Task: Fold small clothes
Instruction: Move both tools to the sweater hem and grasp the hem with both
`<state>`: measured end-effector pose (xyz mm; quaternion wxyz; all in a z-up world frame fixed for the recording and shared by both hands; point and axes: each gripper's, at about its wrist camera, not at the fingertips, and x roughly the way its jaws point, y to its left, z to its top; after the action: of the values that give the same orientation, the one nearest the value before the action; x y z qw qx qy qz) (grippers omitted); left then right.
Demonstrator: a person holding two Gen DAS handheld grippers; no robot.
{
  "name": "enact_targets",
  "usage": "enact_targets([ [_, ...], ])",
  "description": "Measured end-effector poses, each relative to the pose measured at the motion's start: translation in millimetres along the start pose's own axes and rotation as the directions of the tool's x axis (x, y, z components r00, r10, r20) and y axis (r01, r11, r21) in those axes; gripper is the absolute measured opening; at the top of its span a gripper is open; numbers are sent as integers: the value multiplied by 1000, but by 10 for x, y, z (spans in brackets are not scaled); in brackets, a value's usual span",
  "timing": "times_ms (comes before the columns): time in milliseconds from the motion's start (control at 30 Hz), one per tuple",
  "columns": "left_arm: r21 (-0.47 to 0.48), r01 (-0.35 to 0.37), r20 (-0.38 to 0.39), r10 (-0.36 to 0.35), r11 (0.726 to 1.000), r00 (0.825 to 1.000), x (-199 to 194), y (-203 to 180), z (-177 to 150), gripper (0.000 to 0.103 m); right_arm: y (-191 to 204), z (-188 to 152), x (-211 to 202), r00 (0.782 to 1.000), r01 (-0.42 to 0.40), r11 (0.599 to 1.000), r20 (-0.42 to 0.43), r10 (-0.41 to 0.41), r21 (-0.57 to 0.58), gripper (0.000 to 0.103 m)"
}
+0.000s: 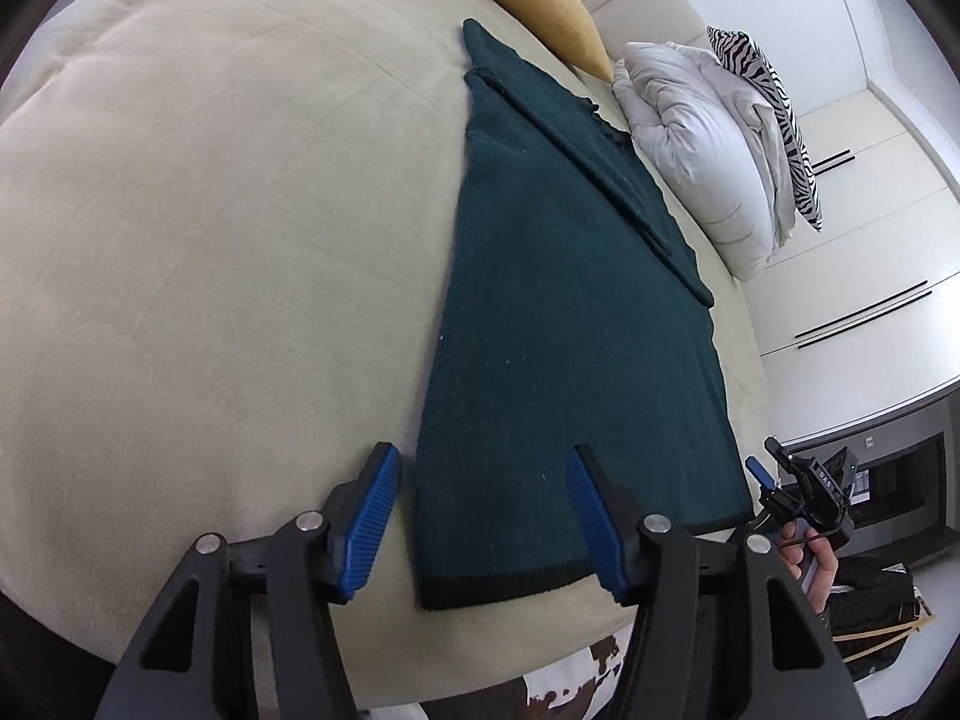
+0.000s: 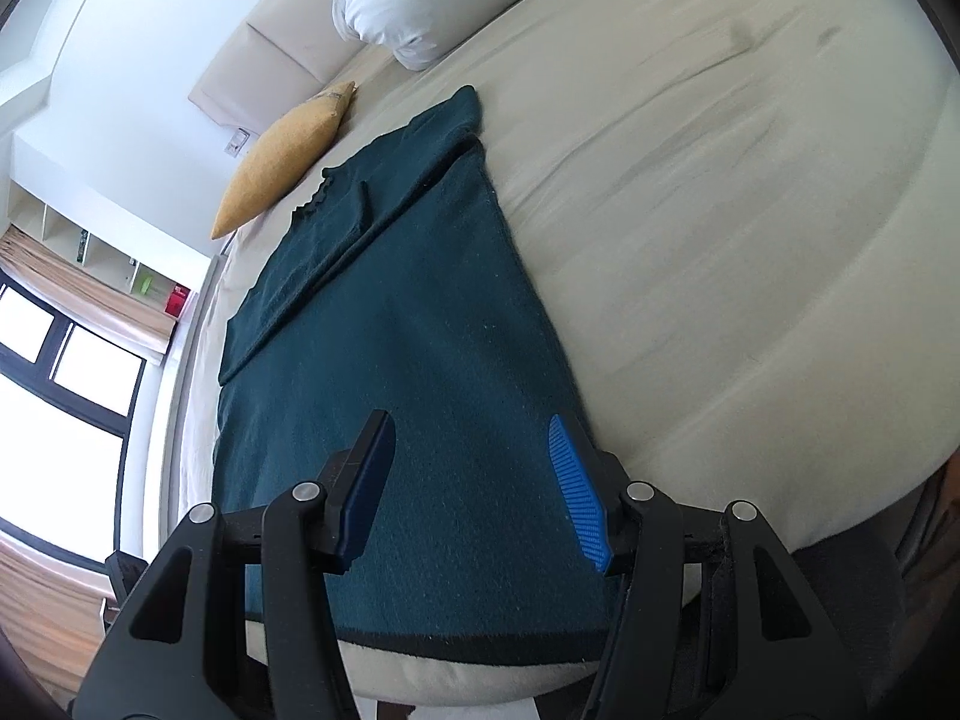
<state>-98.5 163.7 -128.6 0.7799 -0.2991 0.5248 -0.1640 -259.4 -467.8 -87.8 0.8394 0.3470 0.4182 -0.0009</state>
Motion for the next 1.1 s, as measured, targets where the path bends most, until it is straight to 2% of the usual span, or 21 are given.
enact_targets([
  [167, -32, 23, -12, -23, 999, 1000, 19, 27, -25, 60, -112, -70, -96, 1000, -1, 1000, -29, 1, 14, 53],
  [267, -36, 9, -28, -10, 999, 1000, 44, 4, -32, 51, -175, -105, -147, 999, -2, 1000, -43, 3, 24, 53],
  [333, -64, 15, -40, -18, 998, 999, 49, 46, -29, 40, -212, -117, -176, 999, -7, 999, -53, 9, 32, 53],
  [400, -88, 24, -46, -28, 996, 999, 45, 102, -21, 35, -259, -135, -202, 998, -14, 999, -61, 17, 47, 53],
  [700, -138, 67, -77, -78, 988, 994, 14, 156, -77, 34, -382, -167, -299, 996, -33, 996, -82, 40, 80, 53],
  [767, -142, 62, -75, -73, 988, 995, 10, 173, -82, 29, -391, -176, -328, 995, -29, 997, -88, 36, 77, 53],
  [900, -153, 49, -76, -61, 987, 995, 34, 204, -88, 8, -433, -179, -393, 996, -10, 997, -93, 18, 81, 53],
  [1100, -138, 48, -72, -59, 989, 996, 33, 188, -95, 8, -444, -187, -326, 987, 28, 997, -159, -16, 73, 51],
])
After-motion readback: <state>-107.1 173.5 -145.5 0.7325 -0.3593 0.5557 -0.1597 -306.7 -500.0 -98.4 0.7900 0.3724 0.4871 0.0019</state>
